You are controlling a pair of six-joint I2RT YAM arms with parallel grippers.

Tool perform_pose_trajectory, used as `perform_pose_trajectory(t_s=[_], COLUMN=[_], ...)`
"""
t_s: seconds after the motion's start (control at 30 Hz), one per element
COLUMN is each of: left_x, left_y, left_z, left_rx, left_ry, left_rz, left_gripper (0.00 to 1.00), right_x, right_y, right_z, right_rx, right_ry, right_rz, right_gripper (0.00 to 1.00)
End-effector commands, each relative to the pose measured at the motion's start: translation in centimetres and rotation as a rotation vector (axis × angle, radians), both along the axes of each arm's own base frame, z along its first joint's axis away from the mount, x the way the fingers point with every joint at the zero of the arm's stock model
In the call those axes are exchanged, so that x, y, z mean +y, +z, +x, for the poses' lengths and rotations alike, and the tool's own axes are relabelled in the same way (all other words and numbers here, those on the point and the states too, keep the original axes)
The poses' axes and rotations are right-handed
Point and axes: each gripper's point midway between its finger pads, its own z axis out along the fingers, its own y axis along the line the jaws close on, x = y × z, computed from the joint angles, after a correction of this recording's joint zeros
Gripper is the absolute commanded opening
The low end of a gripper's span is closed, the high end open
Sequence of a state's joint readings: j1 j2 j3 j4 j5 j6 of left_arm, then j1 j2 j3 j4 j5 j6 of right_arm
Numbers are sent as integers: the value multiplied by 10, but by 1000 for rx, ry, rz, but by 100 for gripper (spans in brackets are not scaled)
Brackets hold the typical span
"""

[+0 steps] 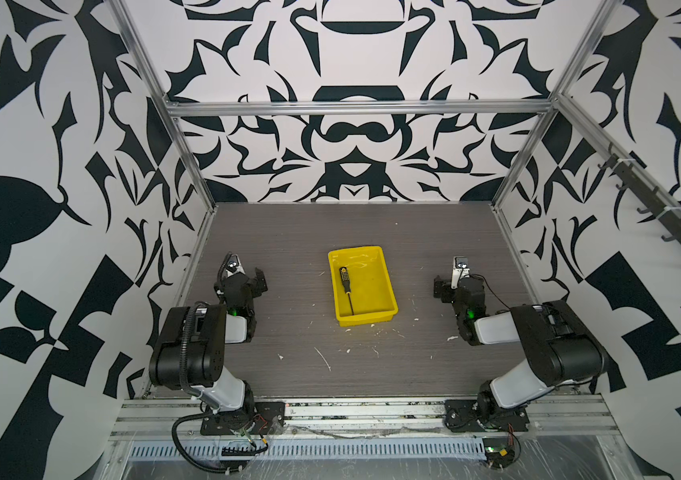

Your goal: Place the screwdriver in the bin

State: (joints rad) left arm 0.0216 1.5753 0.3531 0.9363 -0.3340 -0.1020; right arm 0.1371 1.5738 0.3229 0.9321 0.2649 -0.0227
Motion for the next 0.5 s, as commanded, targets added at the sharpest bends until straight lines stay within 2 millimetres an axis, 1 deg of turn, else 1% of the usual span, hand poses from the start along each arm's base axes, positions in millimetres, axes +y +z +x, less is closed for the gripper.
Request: perform_pose_trajectory(t_s=[0.0, 0.2, 0.23, 0.27, 0.33, 0.4, 0.47], left_x=[-3, -3, -3, -3, -3, -3, -3], left_y=[11, 11, 10, 11, 11, 11, 11], left_z=[5, 5, 5, 5, 5, 5, 5], left_rx=[-31, -32, -29, -31, -31, -32, -30], left_ry=[-14, -14, -14, -13, -15, -15, -14], left_rz=[-22, -22, -22, -21, -22, -21, -22], left_gripper=[100, 100, 99, 100, 100, 99, 99], right_x=[0, 0, 2, 14, 9, 6, 6], right_y=[16, 15, 15, 13, 13, 13, 13], right_z=[8, 9, 9, 9, 12, 10, 10], right_rx=[-51, -47, -48, -39, -32, -37, -35], right_ry=[-1, 0, 15, 91, 78, 63, 63], right_rz=[8, 13, 23, 38, 59, 51, 52], right_gripper=[100, 100, 100, 100, 100, 100, 100])
